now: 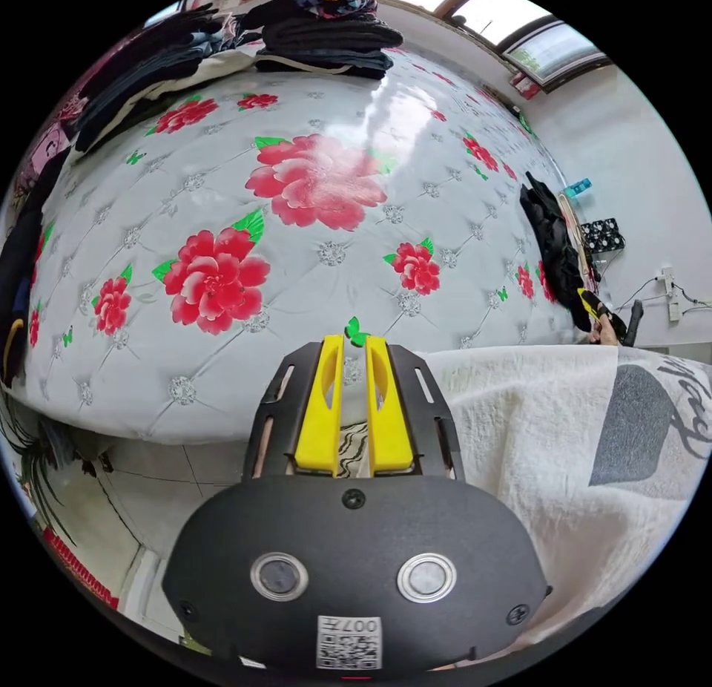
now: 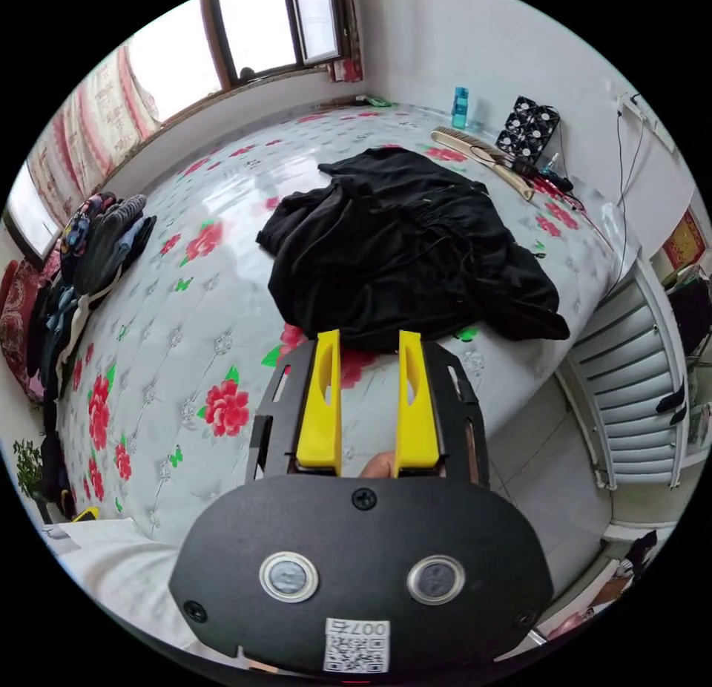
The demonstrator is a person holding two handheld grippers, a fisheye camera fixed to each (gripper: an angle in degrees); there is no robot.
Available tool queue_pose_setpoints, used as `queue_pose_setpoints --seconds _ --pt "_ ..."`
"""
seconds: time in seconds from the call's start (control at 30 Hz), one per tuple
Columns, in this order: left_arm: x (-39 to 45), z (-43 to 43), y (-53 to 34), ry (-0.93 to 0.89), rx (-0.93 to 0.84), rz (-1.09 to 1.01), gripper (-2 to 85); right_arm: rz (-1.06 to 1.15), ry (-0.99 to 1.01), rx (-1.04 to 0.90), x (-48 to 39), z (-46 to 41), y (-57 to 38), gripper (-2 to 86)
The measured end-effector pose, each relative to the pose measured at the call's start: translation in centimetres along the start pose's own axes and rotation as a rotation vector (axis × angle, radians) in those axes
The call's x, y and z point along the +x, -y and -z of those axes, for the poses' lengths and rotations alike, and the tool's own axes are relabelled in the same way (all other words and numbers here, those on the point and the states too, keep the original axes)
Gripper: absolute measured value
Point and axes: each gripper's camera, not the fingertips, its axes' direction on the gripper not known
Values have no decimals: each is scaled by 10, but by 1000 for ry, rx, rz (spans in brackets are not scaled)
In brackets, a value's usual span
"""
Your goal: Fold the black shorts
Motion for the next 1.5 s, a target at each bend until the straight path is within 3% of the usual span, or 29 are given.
queue_pose_setpoints --seconds 0.23,0.4,0.47,0.6,0.67,0.8,0.93,1.03,1.13,1.27,1.5 --pt "14 -24 -7 -18 10 80 51 63 -201 -78 79 2 63 95" --pt "21 -43 -13 -40 13 149 51 77 -94 -271 115 -26 76 69" --pt "24 -44 -16 -31 26 162 50 31 -2 -193 131 -3 84 53" --pt "29 -45 -19 4 24 143 50 -7 327 153 145 105 116 25" --pt "28 -44 -18 11 26 130 50 103 469 271 119 161 128 18" --pt "24 -35 -15 11 69 107 50 600 745 384 -5 273 108 12" --pt "15 -21 -22 -9 134 106 50 1088 1073 241 -154 318 15 18" --pt "-1 -15 -38 -23 176 144 53 1233 1311 -21 -255 301 -72 24" --pt "-23 -13 -56 -7 170 201 61 1352 1216 -103 -323 283 -167 32" --pt "-52 -6 -81 48 172 246 63 1418 1063 -172 -338 261 -209 42" --pt "-87 -8 -77 63 150 275 72 1025 817 -261 -272 170 -142 57"
